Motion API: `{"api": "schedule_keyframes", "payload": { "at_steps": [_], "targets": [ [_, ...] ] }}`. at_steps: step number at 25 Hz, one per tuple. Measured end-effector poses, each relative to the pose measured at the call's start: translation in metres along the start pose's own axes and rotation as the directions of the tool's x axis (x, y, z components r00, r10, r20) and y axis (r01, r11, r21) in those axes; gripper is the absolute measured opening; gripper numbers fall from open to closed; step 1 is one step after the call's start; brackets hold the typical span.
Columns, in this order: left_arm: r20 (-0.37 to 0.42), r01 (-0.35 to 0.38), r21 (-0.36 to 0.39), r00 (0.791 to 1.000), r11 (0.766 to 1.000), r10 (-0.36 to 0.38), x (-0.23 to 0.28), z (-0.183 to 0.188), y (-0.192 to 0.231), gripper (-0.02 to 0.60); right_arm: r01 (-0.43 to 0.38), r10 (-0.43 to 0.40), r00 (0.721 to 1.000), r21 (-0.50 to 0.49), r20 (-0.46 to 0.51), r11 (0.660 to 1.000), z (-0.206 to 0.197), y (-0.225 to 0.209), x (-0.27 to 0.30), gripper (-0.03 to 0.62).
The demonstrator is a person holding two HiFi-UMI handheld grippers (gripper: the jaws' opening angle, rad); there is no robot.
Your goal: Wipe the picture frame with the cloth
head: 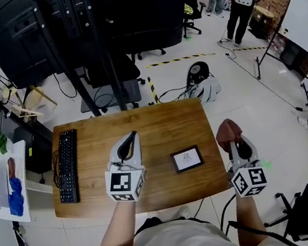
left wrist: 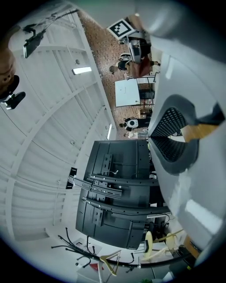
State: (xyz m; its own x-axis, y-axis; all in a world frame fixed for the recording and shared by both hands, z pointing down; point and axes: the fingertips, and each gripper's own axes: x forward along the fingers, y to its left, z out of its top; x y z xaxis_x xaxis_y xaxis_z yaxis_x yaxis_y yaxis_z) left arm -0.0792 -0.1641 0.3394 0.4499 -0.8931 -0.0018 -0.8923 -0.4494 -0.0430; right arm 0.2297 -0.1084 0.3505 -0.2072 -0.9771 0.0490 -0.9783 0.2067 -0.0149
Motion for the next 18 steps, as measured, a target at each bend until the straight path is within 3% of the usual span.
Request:
{"api": "schedule_keyframes", "payload": {
  "at_steps": [18],
  "targets": [
    [0.001, 0.002, -0.005, 1.000, 1.000, -0.002, -0.0086, -0.0020, -0.0013, 0.005, -0.009, 0.010, 1.000, -0.015, 0.004, 1.000, 0.0013, 0.0056, -0.0026, 0.078]
  ]
}}
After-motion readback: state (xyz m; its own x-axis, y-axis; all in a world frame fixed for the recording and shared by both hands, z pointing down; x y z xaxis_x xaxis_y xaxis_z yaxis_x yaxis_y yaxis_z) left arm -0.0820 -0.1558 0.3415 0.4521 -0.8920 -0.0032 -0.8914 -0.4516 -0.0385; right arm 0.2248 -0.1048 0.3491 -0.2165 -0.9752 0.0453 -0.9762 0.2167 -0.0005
